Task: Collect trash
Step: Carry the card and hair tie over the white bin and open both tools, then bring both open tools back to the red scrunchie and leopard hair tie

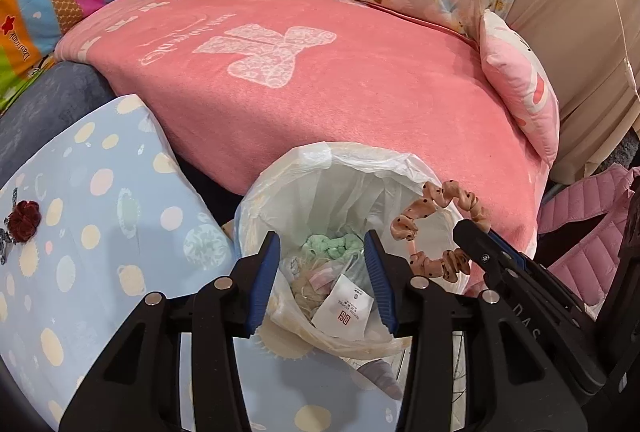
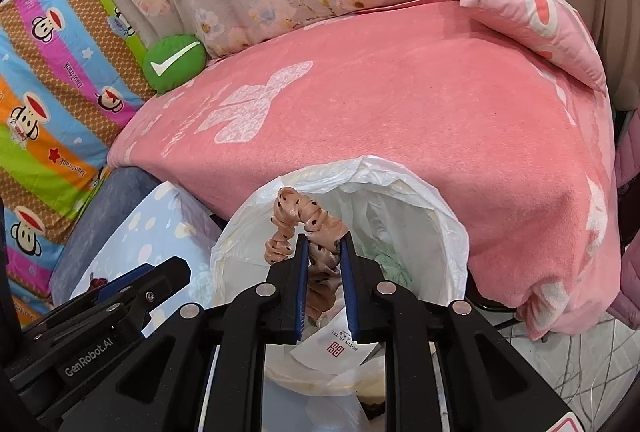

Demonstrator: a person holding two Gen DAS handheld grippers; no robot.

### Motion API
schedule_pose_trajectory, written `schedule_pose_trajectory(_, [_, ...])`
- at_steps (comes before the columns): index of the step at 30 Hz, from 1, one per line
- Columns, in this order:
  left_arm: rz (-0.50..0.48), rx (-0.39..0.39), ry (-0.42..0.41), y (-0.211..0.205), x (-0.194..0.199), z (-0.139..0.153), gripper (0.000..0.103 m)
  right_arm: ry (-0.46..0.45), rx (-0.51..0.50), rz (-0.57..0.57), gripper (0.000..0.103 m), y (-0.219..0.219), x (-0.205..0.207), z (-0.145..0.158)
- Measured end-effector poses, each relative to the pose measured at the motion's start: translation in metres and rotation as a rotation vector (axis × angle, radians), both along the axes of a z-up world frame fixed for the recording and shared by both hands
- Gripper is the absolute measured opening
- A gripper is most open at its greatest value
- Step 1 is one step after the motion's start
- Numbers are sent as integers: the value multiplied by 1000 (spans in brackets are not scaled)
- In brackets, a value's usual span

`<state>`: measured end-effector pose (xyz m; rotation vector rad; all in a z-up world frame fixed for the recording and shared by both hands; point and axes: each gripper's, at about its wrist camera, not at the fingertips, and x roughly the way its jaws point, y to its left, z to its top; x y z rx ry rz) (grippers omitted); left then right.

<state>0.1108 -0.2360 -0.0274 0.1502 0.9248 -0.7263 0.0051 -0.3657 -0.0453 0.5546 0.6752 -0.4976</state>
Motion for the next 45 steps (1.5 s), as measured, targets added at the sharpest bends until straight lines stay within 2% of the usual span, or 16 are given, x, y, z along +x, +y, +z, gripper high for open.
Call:
schedule_pose_trajectory(6, [23, -3, 5, 11, 6, -1, 42, 8, -14, 23, 22, 11, 9, 0])
schedule_pose_trajectory(9, [37, -4, 9, 17, 8, -2, 43, 5, -18, 26, 27, 13, 12, 1])
schedule_pose_trajectory(14, [59, -7, 10, 27, 11, -2, 48, 9, -27, 42, 27, 20, 16, 4])
schedule_pose_trajectory(20, [72, -17, 3, 39, 11, 0, 49, 18, -50, 68, 28, 35, 21, 8])
schedule_pose_trajectory(28, [105, -27, -11, 61, 14, 5, 50, 27, -90, 98, 35, 57, 26, 16])
schedule_pose_trajectory(30, [120, -23, -22, 69, 15, 6, 50, 28, -100, 103, 39, 63, 27, 18])
schedule_pose_trajectory(45, [269, -3, -56, 153, 37, -1, 55, 57, -135, 240, 39, 134, 61, 17])
